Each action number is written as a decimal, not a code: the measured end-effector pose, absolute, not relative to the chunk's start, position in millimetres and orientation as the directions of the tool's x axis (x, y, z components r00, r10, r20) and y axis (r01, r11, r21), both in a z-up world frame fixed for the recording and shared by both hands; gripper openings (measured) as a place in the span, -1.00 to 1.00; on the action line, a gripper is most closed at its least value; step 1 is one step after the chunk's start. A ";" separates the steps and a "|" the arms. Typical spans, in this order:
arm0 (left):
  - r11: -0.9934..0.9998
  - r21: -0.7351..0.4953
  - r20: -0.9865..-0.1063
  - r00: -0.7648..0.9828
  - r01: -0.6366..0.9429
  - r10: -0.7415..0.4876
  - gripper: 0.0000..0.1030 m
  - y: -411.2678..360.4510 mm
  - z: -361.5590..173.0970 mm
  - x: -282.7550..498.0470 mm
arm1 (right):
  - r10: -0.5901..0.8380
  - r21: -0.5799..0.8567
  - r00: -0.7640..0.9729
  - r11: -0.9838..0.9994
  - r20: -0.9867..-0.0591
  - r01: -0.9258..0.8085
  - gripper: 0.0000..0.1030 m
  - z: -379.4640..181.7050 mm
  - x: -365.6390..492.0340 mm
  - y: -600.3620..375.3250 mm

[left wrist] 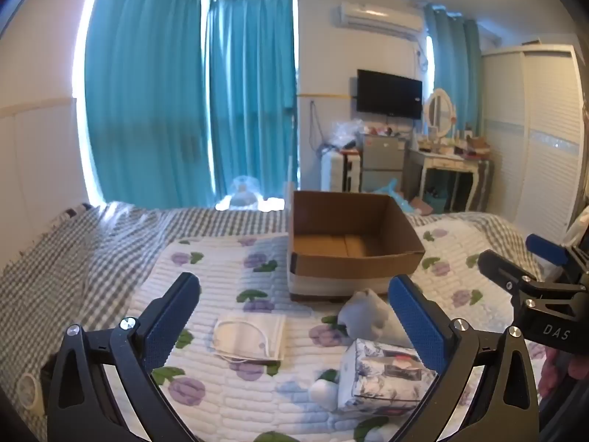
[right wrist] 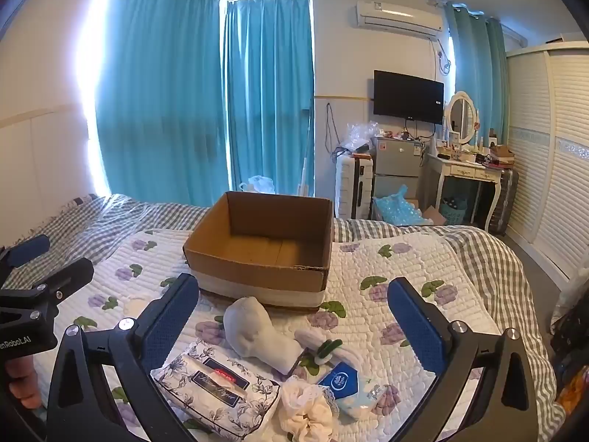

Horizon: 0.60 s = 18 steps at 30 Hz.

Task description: Organize soft objects

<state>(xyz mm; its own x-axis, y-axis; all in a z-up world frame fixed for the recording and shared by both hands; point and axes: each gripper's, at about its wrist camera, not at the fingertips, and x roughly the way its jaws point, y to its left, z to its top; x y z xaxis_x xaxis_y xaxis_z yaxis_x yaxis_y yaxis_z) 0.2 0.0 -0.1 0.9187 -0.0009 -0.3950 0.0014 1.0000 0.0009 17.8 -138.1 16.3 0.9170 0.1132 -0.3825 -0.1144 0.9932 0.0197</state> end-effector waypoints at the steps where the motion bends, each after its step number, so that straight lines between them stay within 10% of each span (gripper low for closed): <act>1: 1.000 -0.002 -0.393 0.919 0.002 -0.002 1.00 0.1 -0.1 0.2 | 0.114 0.022 0.915 0.993 -0.388 -0.114 1.00 16.5 17.6 -137.8; 18: 1.000 0.007 -0.396 0.918 0.004 -0.001 1.00 -8.2 1.8 -0.7 | 0.113 0.004 0.911 0.993 -0.398 -0.122 1.00 11.4 17.8 -131.9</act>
<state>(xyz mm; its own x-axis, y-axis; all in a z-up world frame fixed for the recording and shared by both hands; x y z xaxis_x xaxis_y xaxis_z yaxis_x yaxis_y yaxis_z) -0.7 -8.2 1.8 0.9181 -0.0011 -0.3962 0.0040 1.0000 0.0066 17.8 -131.9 11.4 0.9105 0.1132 -0.3977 -0.1216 0.9926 0.0042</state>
